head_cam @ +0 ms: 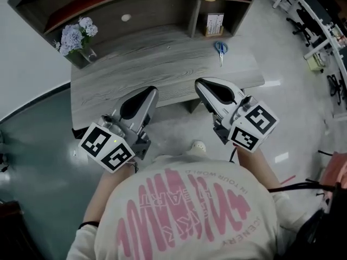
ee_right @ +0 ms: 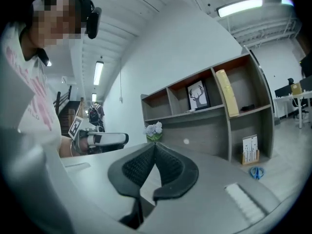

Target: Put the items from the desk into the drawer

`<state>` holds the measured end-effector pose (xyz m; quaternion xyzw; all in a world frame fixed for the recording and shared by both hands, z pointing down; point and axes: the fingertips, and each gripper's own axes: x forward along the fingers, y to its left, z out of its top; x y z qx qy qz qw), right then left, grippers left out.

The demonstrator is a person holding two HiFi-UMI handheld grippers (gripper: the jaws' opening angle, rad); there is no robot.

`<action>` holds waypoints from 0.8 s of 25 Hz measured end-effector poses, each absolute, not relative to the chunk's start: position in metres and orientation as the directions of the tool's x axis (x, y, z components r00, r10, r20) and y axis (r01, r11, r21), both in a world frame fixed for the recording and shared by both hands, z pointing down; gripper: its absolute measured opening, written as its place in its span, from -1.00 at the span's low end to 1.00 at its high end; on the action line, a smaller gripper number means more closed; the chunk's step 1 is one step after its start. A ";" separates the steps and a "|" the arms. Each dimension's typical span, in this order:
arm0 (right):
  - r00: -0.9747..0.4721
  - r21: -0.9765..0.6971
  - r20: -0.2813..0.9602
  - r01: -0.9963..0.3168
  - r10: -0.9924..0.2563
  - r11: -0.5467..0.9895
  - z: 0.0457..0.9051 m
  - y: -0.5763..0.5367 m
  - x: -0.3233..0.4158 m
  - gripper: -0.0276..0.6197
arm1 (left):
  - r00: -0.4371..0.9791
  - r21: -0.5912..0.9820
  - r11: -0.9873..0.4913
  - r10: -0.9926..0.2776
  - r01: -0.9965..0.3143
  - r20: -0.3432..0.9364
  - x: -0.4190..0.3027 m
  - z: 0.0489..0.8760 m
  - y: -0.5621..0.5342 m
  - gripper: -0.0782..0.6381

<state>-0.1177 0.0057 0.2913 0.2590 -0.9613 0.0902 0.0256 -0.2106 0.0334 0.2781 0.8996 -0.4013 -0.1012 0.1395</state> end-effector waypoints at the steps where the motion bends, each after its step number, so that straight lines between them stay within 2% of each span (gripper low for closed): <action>1: -0.863 -0.139 0.099 -0.505 -0.496 0.852 0.291 0.011 -0.125 -0.90 | 0.662 0.321 -0.647 -0.746 -0.691 -0.080 -0.216 0.276 0.037 -0.73; 6: -0.855 -0.089 0.105 -0.516 -0.507 0.852 0.291 0.031 -0.151 -0.90 | 0.679 0.263 -0.671 -0.731 -0.693 -0.075 -0.235 0.272 0.050 -0.73; 13: -0.825 -0.073 0.094 -0.564 -0.558 0.822 0.287 0.044 -0.160 -0.90 | 0.705 0.327 -0.708 -0.693 -0.626 -0.151 -0.256 0.269 0.062 -0.73; 20: -0.769 -0.074 0.096 -0.639 -0.632 0.766 0.287 0.032 -0.133 -0.90 | 0.746 0.312 -0.729 -0.661 -0.609 -0.089 -0.240 0.283 0.050 -0.73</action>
